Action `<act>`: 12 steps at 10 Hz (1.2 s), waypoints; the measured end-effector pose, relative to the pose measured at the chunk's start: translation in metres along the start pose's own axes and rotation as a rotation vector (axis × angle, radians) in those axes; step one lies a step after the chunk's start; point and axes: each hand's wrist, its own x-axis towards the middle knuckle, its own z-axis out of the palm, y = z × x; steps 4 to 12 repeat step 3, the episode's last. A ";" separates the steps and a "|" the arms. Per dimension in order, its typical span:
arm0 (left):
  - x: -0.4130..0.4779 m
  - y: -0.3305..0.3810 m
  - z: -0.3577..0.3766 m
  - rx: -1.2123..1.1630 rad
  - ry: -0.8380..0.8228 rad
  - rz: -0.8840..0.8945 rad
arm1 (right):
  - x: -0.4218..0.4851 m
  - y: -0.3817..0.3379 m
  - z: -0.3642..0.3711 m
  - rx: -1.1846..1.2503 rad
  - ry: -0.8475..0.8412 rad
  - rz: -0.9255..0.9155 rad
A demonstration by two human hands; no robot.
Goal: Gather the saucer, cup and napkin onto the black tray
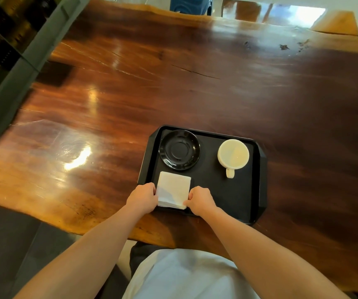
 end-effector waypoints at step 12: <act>-0.018 0.014 -0.026 0.200 0.035 0.043 | -0.020 0.001 -0.034 -0.109 0.000 -0.055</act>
